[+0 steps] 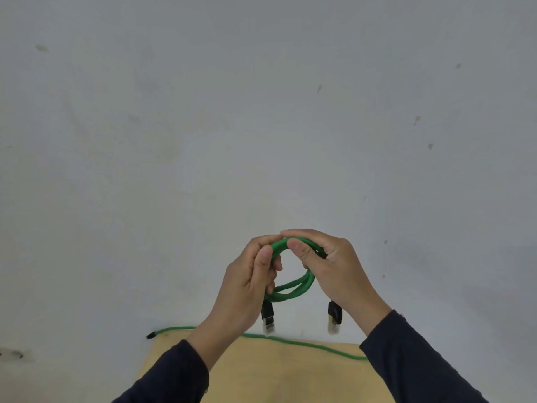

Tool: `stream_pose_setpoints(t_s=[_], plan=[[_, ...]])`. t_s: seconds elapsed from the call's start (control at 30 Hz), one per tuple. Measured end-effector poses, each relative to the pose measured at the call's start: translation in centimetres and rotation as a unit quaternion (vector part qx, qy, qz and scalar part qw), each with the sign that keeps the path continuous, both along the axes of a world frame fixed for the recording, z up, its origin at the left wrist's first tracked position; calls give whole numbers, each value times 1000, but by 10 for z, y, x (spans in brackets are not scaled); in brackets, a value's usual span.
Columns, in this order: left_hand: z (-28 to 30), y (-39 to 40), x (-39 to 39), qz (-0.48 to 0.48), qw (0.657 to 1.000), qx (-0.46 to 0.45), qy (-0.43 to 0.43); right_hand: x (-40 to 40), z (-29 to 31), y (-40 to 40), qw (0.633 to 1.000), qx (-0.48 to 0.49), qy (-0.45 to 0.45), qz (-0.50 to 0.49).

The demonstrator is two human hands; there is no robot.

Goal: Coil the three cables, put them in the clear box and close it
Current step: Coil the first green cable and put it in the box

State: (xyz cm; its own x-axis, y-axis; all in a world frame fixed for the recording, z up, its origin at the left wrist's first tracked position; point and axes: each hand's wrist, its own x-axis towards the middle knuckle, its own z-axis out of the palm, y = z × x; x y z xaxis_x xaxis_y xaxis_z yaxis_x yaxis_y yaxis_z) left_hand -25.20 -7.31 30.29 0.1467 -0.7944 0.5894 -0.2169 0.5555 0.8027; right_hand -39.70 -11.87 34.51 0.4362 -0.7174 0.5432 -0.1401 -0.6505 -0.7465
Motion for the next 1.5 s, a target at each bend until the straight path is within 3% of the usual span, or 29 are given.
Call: stream_pose_setpoints(t_s=[0.2,0.4,0.6,0.77,0.93,1.0,1.23,1.33,1.43,1.5], plan=[[0,-7,15,53,998,-20,33,-10,-8,-4,997,12,52,52],[-2,-12,27,5,999,32,40,-22,-2,-18,985,-71,155,-20],[-6,-15,11,-67,990,79,91,-19,-8,-30,983,-128,65,-111],[-13,-22,2,-84,989,80,88,-8,-14,-31,992,8,-36,-123],[-19,-28,-1,-4,996,58,62,8,-29,-32,967,198,-143,-78],[-22,-34,2,23,995,48,85,10,-38,-28,958,241,-144,-62],[-29,-45,5,36,975,57,210,25,-62,-10,981,158,-97,-57],[-26,-44,2,24,970,57,235,34,-75,-3,983,129,-116,-59],[-31,-40,-2,14,968,68,242,38,-87,3,977,118,-150,-99],[-44,-36,-4,8,964,98,246,38,-98,7,976,98,-118,-153]])
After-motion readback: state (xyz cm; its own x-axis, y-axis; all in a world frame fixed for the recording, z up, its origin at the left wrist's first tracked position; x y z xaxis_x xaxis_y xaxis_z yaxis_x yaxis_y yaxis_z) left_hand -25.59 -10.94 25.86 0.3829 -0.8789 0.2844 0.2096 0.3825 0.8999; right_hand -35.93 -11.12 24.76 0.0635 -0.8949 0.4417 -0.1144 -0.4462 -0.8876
